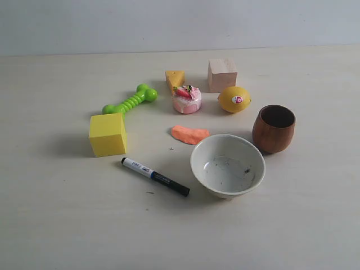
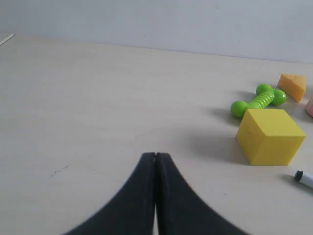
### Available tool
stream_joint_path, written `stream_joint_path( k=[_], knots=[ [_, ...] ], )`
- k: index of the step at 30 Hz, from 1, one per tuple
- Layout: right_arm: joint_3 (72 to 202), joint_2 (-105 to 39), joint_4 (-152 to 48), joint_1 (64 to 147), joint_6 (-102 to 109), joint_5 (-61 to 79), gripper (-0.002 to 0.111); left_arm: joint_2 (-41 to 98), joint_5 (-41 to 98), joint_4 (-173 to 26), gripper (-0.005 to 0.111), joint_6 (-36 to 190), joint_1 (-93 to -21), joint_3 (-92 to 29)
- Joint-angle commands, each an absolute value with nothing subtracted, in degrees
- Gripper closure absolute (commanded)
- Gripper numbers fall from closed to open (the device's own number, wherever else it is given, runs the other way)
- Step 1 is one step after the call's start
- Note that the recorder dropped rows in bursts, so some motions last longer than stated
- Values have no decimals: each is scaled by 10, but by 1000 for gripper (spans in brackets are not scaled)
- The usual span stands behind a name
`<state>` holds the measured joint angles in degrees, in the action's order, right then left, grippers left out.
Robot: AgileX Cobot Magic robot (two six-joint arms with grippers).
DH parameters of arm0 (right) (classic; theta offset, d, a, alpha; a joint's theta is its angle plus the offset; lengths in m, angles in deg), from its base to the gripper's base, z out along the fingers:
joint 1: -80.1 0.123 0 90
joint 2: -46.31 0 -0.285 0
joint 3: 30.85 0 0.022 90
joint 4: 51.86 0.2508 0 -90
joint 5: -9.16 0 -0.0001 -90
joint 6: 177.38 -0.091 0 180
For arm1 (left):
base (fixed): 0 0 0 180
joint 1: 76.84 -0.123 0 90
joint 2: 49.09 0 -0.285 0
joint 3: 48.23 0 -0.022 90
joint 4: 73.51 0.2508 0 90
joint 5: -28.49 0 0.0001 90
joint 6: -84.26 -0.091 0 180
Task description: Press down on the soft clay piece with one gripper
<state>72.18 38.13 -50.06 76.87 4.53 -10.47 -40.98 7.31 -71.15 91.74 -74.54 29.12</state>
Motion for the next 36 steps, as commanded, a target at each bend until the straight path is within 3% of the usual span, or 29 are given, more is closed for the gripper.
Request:
stream_joint_path(
  k=[1, 27, 36],
  knots=[
    [719, 385, -503, 766, 46, -101, 108, -413, 78, -714, 107, 919, -741, 290],
    [719, 385, -503, 766, 46, -101, 108, -413, 78, -670, 107, 916, -741, 290],
    [719, 385, -503, 766, 46, -101, 108, -413, 187, -667, 107, 918, -741, 290]
  ],
)
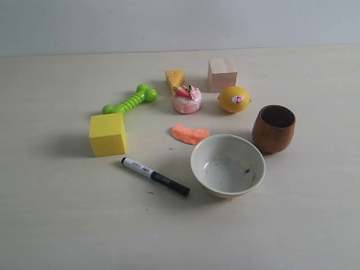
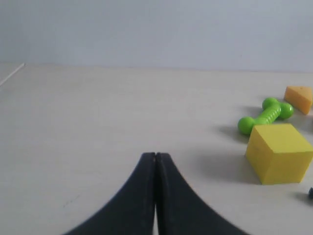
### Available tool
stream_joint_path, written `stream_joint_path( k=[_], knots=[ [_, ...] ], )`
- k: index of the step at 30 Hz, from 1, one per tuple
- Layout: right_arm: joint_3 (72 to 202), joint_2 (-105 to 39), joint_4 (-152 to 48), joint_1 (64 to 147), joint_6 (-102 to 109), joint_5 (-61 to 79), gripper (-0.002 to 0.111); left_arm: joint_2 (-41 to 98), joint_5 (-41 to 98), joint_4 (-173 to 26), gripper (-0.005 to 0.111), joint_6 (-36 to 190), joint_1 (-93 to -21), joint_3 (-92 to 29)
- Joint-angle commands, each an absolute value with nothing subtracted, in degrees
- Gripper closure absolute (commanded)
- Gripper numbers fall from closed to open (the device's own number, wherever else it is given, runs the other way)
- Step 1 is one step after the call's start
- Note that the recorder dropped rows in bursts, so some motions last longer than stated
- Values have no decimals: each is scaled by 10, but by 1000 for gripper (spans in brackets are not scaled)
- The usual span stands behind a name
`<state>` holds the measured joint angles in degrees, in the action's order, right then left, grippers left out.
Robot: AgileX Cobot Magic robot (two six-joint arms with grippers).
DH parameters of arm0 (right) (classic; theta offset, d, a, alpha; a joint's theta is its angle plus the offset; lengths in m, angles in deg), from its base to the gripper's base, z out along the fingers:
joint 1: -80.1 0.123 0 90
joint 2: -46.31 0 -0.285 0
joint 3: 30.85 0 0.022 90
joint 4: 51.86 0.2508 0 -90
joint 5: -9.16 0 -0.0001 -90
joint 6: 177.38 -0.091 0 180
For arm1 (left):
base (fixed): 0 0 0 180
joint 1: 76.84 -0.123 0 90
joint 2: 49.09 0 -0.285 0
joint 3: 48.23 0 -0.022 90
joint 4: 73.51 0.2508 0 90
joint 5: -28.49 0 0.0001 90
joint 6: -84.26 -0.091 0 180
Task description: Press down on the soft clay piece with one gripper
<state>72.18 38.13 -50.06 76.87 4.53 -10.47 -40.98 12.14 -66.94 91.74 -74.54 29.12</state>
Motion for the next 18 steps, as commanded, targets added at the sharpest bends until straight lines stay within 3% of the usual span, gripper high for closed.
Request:
stream_joint_path(
  k=[1, 13, 18],
  knots=[
    [719, 385, -503, 766, 46, -101, 108, -413, 203, -667, 107, 918, -741, 290],
    [719, 385, -503, 766, 46, -101, 108, -413, 250, -667, 107, 918, -741, 290],
    [719, 385, -503, 766, 46, -101, 108, -413, 334, -670, 107, 969, -741, 290]
  ],
)
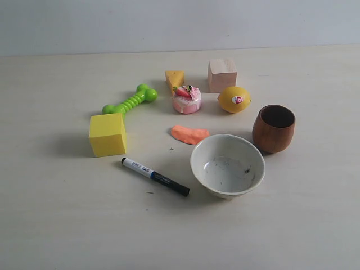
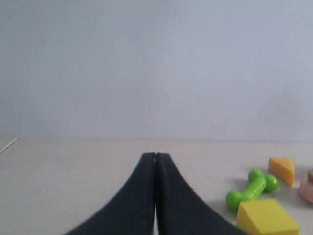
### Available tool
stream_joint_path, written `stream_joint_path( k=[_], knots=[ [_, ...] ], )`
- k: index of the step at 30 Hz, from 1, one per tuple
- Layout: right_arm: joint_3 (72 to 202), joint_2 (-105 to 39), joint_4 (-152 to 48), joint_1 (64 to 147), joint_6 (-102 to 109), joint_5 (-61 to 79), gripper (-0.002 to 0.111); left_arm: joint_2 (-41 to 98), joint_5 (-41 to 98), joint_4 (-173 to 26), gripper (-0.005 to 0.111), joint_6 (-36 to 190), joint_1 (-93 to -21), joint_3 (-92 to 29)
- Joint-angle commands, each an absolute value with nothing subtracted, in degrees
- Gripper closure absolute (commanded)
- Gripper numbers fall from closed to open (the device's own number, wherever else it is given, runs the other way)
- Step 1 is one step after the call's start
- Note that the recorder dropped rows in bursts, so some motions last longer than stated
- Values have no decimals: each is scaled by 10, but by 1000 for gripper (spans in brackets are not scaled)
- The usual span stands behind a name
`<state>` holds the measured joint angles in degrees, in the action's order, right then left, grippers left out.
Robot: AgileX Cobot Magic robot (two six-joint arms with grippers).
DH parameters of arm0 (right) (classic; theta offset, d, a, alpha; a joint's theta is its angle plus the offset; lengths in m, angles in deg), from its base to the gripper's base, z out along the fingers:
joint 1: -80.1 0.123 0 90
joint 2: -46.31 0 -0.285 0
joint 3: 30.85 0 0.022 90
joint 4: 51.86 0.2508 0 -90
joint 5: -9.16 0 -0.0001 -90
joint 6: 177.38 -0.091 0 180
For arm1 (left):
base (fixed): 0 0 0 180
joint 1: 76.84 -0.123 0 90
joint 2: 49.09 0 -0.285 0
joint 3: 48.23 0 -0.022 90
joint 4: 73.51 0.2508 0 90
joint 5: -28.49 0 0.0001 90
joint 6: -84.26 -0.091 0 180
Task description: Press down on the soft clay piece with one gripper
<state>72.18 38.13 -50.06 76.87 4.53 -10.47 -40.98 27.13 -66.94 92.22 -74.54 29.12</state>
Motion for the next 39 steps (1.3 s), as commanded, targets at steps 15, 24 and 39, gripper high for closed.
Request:
stream_joint_path(
  k=[15, 24, 39],
  knots=[
    [719, 385, -503, 766, 46, -101, 108, -291, 244, -668, 107, 1097, -714, 125],
    [719, 385, -503, 766, 46, -101, 108, -52, 27, -699, 107, 1033, -560, -133],
    [719, 385, -503, 766, 46, -101, 108, 273, -175, -808, 107, 968, -466, -404]
  ],
)
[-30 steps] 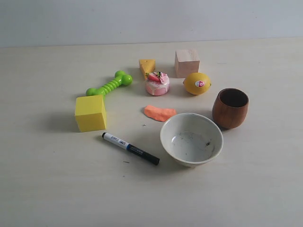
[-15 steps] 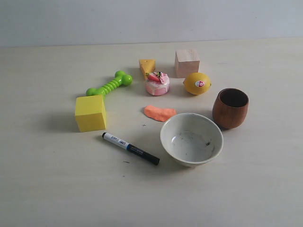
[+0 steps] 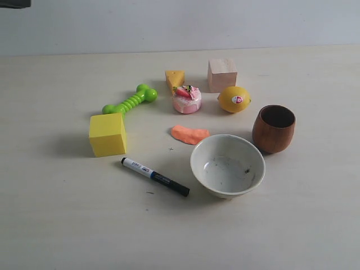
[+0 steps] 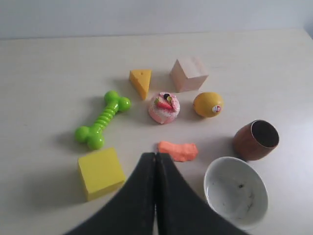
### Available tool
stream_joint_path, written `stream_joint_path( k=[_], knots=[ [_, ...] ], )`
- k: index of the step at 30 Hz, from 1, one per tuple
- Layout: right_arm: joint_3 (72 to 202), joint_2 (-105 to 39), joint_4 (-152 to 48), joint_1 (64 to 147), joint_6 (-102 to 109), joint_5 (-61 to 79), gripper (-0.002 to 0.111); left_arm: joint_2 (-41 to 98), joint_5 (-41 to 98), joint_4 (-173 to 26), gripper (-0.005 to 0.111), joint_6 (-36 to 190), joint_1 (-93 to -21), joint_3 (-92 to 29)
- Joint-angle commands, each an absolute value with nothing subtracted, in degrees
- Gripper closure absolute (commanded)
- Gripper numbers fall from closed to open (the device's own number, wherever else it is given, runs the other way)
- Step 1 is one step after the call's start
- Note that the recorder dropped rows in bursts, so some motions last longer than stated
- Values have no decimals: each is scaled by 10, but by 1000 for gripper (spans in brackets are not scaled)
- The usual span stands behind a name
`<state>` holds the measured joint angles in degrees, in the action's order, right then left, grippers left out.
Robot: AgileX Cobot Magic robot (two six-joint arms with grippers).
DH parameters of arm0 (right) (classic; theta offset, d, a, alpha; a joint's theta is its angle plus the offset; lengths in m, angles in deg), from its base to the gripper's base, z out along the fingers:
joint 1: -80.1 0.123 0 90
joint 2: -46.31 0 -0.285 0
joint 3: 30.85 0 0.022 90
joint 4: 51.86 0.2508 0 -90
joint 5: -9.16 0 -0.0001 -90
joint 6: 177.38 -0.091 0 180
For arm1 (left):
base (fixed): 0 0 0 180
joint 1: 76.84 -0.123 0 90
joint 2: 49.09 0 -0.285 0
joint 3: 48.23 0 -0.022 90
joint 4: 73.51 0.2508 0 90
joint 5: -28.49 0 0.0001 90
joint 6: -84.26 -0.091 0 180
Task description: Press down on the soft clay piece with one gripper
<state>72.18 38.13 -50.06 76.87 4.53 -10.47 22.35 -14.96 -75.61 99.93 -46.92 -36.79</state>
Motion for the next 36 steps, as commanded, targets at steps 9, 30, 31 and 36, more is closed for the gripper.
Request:
stream_joint_path(
  k=[9, 30, 31, 36],
  knots=[
    [719, 385, -503, 766, 46, -101, 108, 444, -292, -1064, 107, 749, -466, -518],
    [719, 385, -503, 766, 46, -101, 108, 794, -415, -901, 107, 926, -388, -857],
    [719, 385, -503, 766, 46, -101, 108, 814, -415, -901, 107, 898, -388, -873],
    [719, 385, -503, 766, 46, -101, 108, 826, -408, -901, 107, 870, -388, -876]
  ],
)
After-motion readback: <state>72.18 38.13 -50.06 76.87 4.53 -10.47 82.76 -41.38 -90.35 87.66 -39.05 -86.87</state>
